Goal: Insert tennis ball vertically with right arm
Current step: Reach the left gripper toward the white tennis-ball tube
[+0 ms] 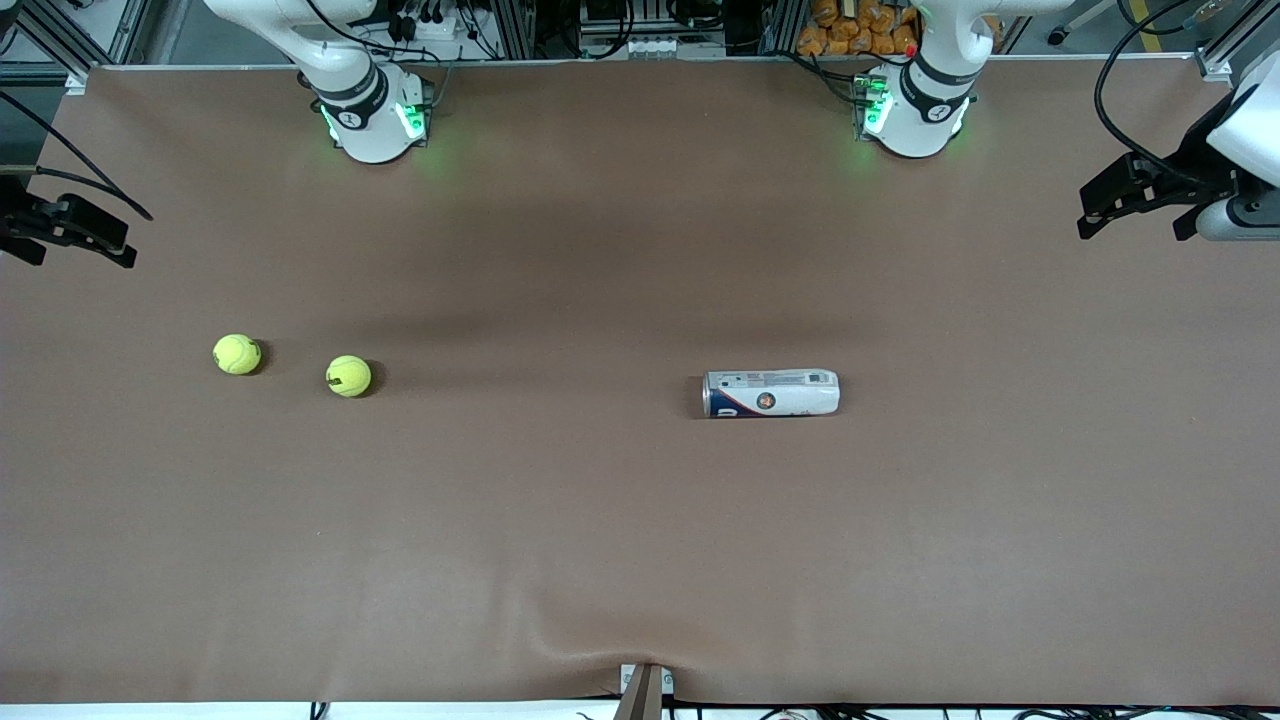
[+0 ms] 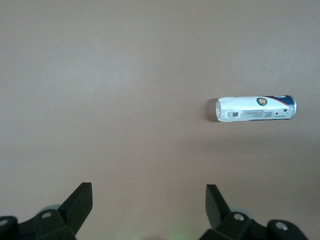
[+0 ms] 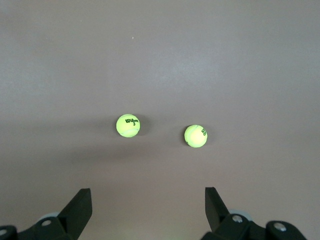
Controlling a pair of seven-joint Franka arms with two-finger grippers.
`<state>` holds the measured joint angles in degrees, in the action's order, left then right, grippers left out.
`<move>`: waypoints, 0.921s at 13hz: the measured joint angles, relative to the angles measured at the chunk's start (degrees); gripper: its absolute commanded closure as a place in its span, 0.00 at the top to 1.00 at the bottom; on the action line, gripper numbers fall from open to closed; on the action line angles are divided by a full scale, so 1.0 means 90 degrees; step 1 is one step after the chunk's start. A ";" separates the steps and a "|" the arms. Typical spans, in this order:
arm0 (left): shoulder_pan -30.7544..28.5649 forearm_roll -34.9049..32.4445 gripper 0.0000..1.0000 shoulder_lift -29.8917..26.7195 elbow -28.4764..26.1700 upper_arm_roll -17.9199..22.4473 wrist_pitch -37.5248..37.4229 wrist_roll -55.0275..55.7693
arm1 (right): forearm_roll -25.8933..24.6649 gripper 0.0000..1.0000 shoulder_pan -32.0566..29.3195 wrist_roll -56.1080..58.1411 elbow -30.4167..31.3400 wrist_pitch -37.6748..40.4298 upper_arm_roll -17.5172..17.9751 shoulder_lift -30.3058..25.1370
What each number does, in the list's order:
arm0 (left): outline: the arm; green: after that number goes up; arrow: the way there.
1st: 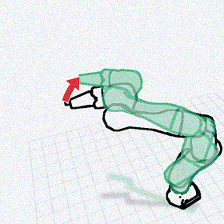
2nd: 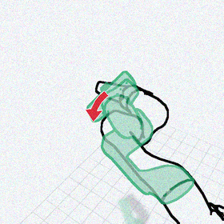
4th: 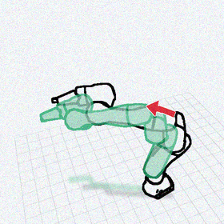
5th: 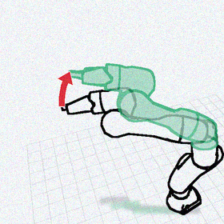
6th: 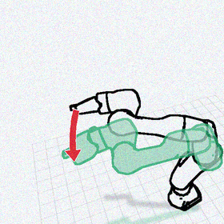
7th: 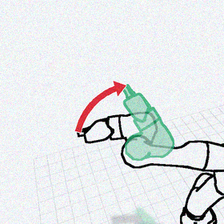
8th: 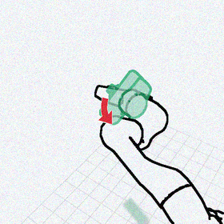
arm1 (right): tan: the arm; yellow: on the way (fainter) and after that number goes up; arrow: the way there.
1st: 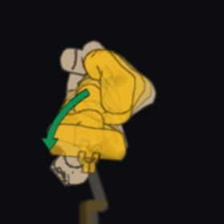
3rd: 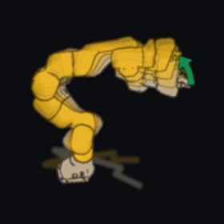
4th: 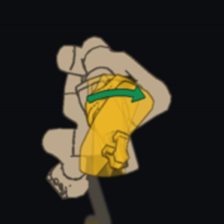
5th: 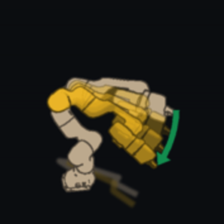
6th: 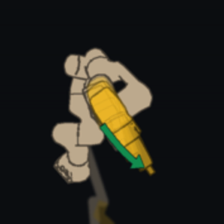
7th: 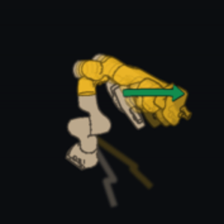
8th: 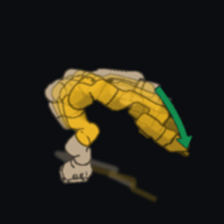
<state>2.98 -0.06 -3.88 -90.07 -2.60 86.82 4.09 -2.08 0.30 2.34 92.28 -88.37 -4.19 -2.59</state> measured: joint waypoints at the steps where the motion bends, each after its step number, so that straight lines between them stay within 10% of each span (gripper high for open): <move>1: 0.0000 0.0000 1.00 0.0000 0.0000 0.0000 -0.0005 0.0000 | 0.0000 1.00 0.0000 0.0000 0.0000 -0.0001 -0.0001 0.0000; 12: 0.0204 0.0000 1.00 0.0339 -0.0007 -0.0104 -0.0041 -0.0041 | 0.0000 1.00 -0.0003 -0.0001 0.0000 -0.0018 -0.0014 0.0000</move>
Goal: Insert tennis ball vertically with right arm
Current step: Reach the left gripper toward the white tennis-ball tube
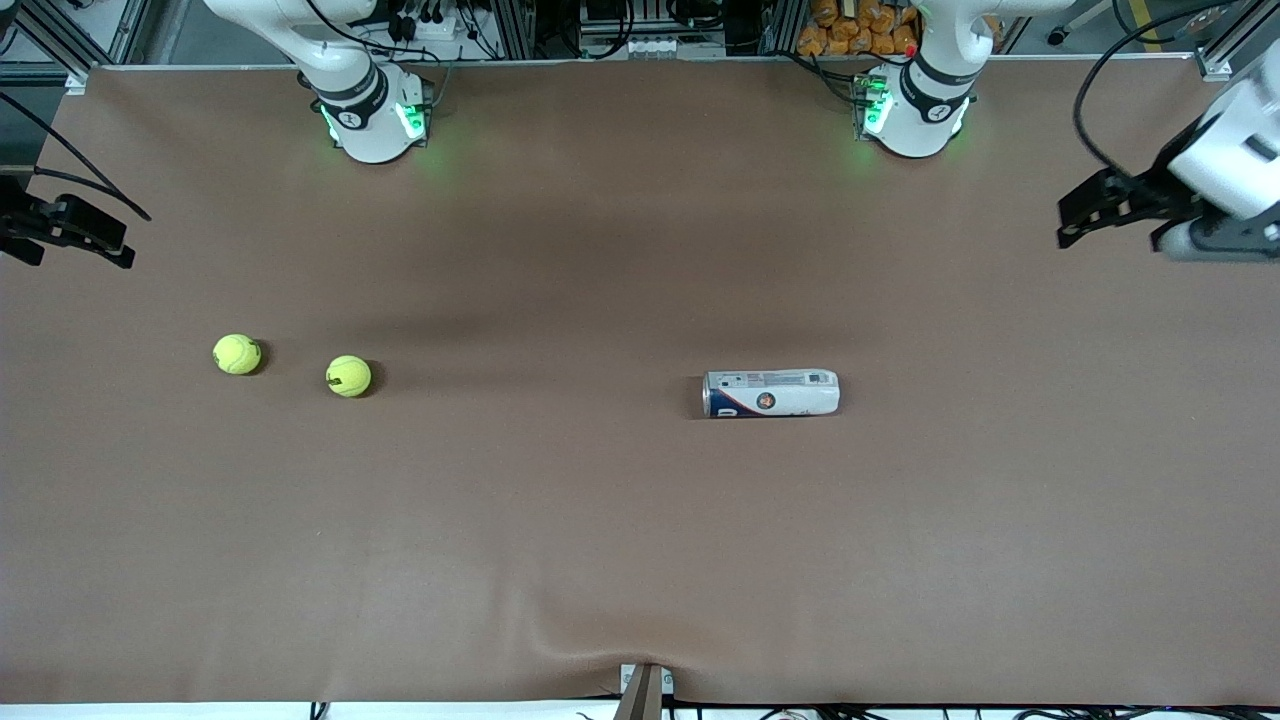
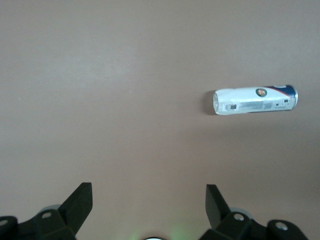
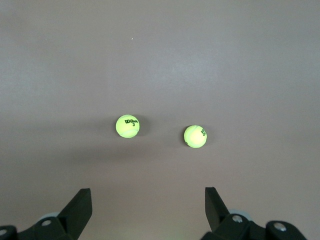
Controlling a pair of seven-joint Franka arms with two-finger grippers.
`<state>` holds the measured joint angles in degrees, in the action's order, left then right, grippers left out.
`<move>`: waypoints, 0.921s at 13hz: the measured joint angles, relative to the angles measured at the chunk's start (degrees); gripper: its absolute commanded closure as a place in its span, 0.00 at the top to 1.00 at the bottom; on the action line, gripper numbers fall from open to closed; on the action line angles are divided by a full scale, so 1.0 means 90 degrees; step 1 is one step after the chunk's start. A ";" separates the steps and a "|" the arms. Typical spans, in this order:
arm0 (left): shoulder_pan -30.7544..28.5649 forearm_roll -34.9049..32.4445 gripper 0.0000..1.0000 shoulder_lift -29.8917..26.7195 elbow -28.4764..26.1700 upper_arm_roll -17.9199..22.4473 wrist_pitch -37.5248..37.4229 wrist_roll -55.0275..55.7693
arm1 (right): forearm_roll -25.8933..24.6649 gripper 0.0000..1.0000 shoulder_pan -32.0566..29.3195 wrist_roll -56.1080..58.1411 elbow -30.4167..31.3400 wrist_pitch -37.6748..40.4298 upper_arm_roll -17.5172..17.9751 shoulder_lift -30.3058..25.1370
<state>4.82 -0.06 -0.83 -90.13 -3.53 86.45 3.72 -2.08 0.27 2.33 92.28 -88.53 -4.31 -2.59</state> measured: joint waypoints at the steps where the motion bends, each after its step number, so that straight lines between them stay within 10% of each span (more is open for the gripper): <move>1: 0.0134 0.0000 1.00 0.0110 0.0000 -0.0056 -0.0001 0.0006 | 0.0000 1.00 0.0000 0.0000 0.0000 -0.0001 0.0000 0.0000; 12: 0.1382 -0.1536 1.00 0.1909 -0.0030 -0.0904 0.0239 0.0054 | 0.0008 1.00 -0.0003 0.0001 -0.0101 -0.0050 -0.0004 0.0122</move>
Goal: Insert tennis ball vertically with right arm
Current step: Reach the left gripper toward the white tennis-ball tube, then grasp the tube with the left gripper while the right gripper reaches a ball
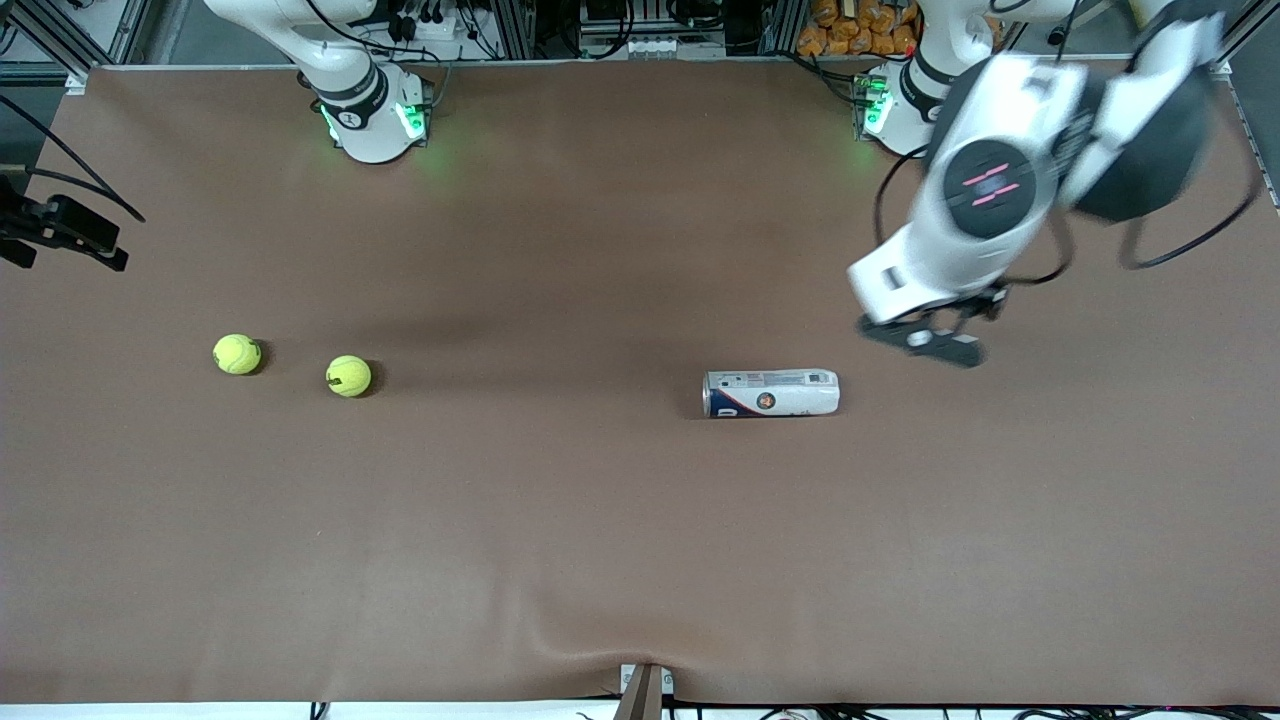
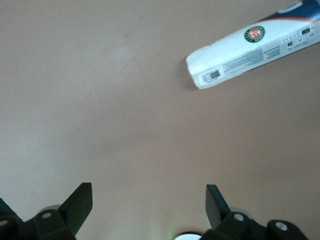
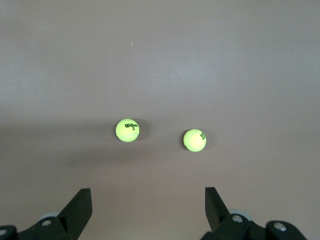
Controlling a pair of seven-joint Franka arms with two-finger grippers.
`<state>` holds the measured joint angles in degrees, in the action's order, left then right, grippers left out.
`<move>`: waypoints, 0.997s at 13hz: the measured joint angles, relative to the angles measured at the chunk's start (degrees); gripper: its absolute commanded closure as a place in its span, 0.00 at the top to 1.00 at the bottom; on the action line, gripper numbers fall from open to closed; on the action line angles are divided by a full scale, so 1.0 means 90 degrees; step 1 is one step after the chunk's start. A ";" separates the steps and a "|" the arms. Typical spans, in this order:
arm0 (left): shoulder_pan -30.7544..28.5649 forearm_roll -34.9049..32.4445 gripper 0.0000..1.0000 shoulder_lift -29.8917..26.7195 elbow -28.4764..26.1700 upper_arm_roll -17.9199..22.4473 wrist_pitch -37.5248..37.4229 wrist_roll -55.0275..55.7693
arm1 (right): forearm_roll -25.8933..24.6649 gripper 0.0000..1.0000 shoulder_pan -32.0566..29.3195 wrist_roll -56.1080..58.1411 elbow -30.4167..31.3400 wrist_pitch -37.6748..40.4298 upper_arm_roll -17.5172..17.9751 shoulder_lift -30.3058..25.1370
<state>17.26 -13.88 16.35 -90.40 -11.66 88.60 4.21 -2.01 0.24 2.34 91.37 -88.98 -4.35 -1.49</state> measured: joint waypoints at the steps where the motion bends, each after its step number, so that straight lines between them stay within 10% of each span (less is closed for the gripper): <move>1: 0.0196 -0.0185 1.00 0.0212 0.0004 -0.0010 0.0093 -0.0036 | 0.0007 1.00 0.0000 0.0000 0.0000 0.0000 0.0005 0.0079; 13: 0.0602 -0.0959 1.00 0.1895 0.0261 -0.0006 0.0980 -0.2603 | 0.0331 1.00 0.0002 -0.0003 0.0005 0.0102 0.0014 0.0916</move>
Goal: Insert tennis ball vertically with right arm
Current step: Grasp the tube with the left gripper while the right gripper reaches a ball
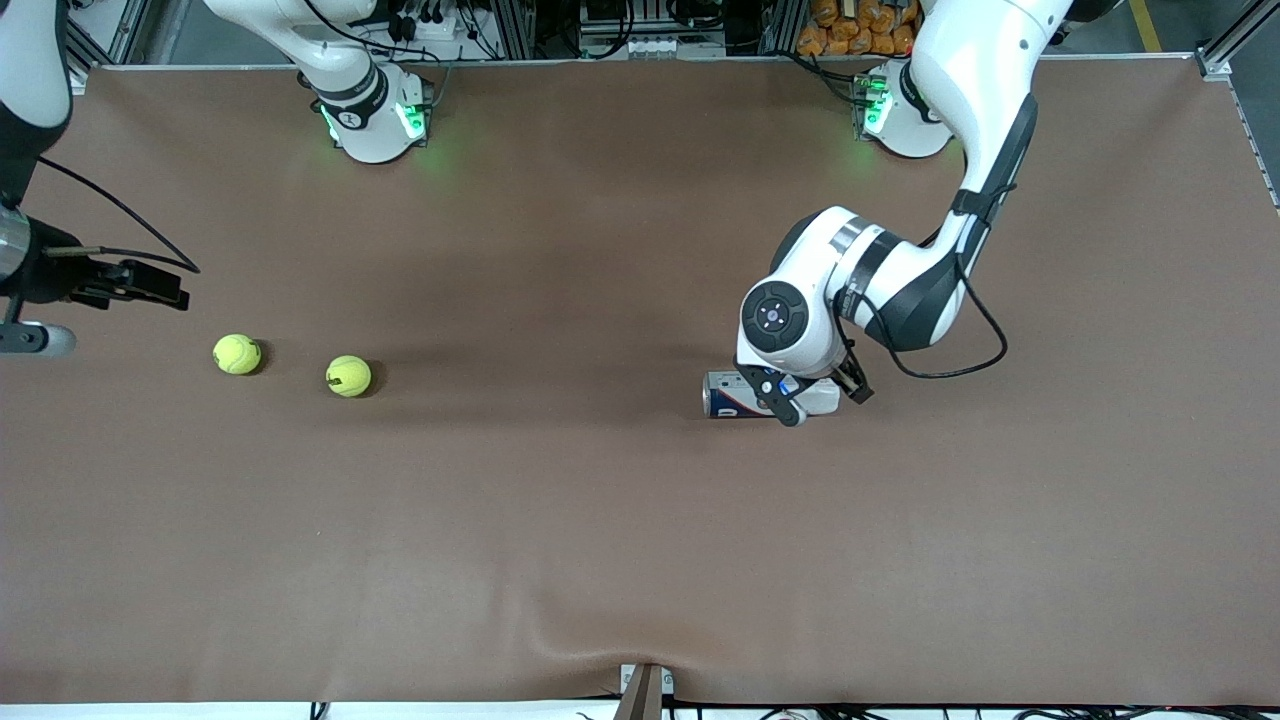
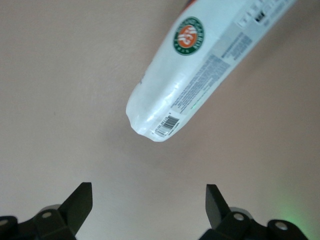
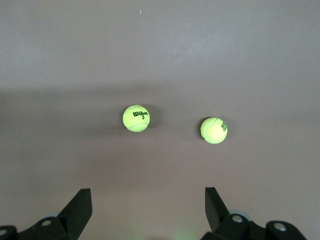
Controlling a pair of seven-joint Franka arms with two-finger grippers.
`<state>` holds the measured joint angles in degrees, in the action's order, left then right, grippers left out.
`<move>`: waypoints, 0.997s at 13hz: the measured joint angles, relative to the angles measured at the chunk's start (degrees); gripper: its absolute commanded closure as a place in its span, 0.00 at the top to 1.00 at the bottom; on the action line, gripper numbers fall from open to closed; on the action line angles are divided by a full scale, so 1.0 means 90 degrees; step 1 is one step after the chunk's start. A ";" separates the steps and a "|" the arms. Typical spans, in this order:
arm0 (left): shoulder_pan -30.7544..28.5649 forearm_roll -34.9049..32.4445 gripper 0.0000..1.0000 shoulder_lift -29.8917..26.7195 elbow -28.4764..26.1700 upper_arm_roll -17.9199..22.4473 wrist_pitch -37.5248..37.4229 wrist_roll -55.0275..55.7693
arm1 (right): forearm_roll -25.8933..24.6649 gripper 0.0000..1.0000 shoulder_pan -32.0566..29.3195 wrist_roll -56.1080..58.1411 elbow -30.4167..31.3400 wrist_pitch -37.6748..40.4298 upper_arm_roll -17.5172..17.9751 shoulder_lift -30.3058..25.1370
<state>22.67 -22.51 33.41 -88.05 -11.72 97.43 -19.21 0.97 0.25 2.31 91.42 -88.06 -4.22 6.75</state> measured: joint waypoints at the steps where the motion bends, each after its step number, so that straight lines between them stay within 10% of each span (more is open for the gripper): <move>1: 0.0001 -0.0145 1.00 0.0046 0.0003 0.0000 0.0086 -0.0376 | 0.0003 1.00 0.0001 0.0000 0.0007 0.0030 0.0003 0.0131; 13: 0.0423 -0.0788 1.00 0.0838 0.0014 -0.0022 0.0855 -0.1729 | 0.0374 1.00 0.0153 -0.0038 0.0232 -0.0234 0.0060 0.1866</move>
<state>26.48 -29.60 40.95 -87.93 -11.91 105.12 -34.77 4.34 1.63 1.97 93.50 -90.16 -3.68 23.55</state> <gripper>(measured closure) 0.000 0.000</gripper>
